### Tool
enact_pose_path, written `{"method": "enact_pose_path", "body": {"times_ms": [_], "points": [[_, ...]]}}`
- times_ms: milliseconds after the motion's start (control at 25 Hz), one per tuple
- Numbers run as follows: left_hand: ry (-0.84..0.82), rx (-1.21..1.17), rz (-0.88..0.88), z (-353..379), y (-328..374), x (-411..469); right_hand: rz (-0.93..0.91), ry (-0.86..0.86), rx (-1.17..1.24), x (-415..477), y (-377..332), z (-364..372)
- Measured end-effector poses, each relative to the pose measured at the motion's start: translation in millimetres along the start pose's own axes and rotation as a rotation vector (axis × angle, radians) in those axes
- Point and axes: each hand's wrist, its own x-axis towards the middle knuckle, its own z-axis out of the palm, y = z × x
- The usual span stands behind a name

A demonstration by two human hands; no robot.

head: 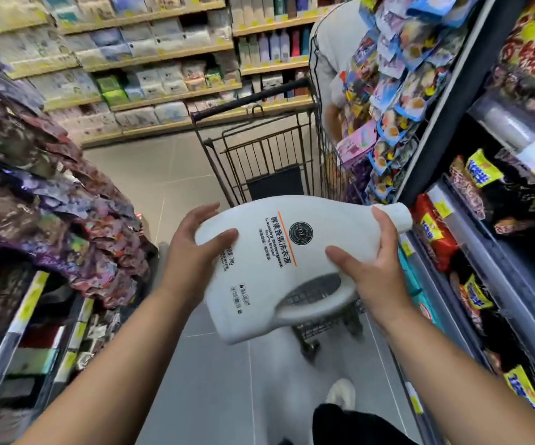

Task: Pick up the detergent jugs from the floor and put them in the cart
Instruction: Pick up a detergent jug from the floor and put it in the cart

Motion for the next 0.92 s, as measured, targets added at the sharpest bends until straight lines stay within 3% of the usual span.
{"method": "enact_pose_path", "body": {"times_ms": [160, 360, 520, 760, 920], "points": [[0.0, 0.096, -0.06, 26, 6, 77, 0.093, 0.008, 0.046, 69, 10, 2], [-0.134, 0.215, -0.143, 60, -4, 179, 0.165, 0.143, 0.011, 138, 42, 12], [-0.33, 0.289, -0.233, 85, -36, 267, 0.227, 0.337, 0.006, 179, 75, 26], [-0.735, 0.453, -0.333, 133, -88, 397, 0.373, 0.78, 0.028, 224, 142, 75], [-0.875, 0.456, -0.415, 162, -128, 442, 0.388, 0.904, 0.092, 241, 179, 95]]}}
